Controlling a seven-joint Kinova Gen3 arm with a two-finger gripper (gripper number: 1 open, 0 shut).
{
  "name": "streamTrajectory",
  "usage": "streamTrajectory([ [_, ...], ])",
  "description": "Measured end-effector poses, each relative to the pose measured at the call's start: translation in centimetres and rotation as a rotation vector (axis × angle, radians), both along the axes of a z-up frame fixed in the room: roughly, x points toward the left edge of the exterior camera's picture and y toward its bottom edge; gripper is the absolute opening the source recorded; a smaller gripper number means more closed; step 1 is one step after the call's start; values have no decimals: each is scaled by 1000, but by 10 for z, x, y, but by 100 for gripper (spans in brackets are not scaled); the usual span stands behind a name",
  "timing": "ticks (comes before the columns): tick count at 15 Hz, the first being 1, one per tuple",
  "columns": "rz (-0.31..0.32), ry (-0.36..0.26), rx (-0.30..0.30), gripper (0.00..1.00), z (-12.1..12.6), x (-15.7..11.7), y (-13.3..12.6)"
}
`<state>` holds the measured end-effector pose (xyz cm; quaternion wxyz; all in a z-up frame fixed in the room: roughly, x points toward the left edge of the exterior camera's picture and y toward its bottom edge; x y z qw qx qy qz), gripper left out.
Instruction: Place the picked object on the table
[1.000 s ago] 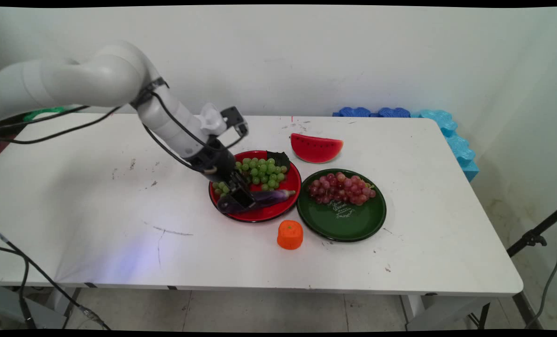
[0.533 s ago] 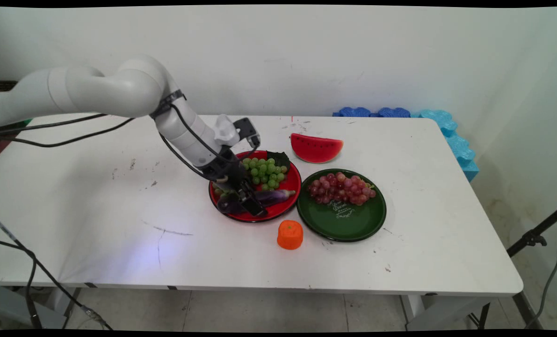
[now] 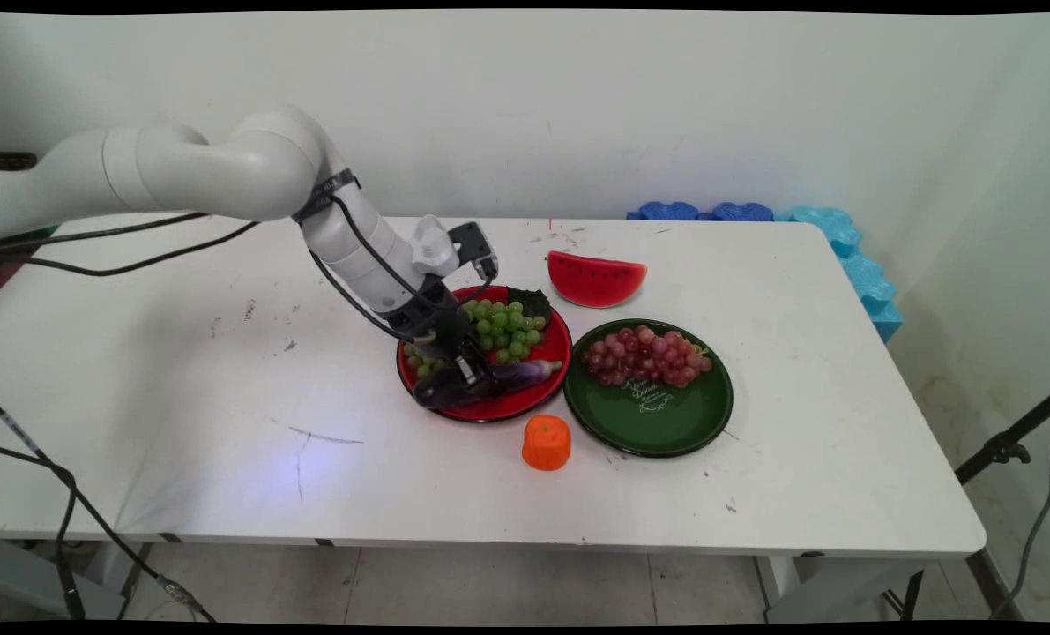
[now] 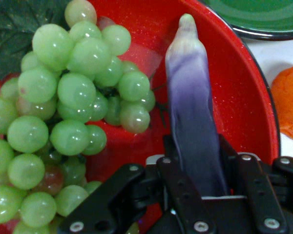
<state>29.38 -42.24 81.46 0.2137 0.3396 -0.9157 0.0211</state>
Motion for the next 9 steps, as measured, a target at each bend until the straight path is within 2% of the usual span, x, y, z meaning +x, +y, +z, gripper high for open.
streamTrajectory([
  [3, -29, 3, -30, 0, 22, 4, 5],
  [9, -95, 47, -119, 0, 102, 7, 30],
])
